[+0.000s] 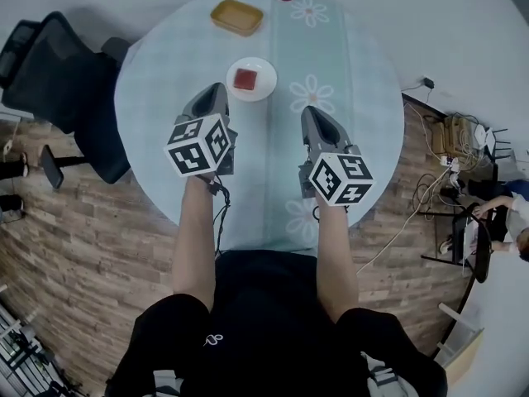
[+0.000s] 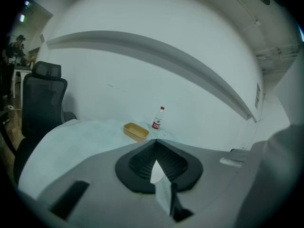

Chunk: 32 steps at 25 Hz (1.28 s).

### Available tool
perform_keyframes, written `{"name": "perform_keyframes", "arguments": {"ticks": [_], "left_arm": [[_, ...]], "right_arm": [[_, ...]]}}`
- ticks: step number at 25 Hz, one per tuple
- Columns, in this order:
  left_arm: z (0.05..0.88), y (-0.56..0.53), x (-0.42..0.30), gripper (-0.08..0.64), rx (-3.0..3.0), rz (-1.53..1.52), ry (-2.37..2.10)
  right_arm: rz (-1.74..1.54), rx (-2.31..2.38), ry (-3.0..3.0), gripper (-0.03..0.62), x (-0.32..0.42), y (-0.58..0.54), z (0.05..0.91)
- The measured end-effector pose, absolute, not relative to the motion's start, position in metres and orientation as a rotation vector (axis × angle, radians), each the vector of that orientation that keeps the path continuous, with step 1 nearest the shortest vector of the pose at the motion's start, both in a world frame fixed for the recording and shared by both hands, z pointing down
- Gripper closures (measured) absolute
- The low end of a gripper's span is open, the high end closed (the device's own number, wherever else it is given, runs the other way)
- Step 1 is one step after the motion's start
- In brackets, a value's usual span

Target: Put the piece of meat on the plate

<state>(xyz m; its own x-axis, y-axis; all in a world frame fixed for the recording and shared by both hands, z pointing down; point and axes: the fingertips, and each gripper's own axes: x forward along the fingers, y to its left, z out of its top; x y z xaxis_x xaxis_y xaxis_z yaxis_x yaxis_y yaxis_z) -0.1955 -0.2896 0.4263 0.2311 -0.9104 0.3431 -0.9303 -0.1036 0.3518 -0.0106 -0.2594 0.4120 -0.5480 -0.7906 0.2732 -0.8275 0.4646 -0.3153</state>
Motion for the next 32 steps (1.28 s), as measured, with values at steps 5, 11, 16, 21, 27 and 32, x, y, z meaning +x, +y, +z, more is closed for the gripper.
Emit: {"name": "perform_keyframes", "arguments": {"ticks": [5, 11, 16, 21, 27, 32], "left_arm": [[0.388, -0.242, -0.203, 0.566, 2.066, 0.022, -1.822], [0.361, -0.200, -0.194, 0.565, 2.185, 0.103, -1.973], [0.342, -0.189, -0.191, 0.565, 2.211, 0.075, -2.049], [0.330, -0.186, -0.188, 0.565, 2.237, 0.096, -2.086], [0.330, -0.183, -0.187, 0.565, 2.244, 0.081, -2.082], [0.333, -0.183, -0.188, 0.565, 2.237, 0.088, -2.075]], "right_arm": [[0.468, 1.483, -2.664, 0.584, -0.023, -0.242, 0.372], [0.275, 1.495, -2.751, 0.584, -0.037, -0.223, 0.329], [0.225, 1.507, -2.756, 0.586, -0.040, -0.211, 0.324], [0.180, 1.480, -2.743, 0.586, -0.044, -0.205, 0.321], [0.166, 1.501, -2.740, 0.586, -0.041, -0.203, 0.321], [0.169, 1.508, -2.736, 0.586, -0.042, -0.203, 0.322]]}}
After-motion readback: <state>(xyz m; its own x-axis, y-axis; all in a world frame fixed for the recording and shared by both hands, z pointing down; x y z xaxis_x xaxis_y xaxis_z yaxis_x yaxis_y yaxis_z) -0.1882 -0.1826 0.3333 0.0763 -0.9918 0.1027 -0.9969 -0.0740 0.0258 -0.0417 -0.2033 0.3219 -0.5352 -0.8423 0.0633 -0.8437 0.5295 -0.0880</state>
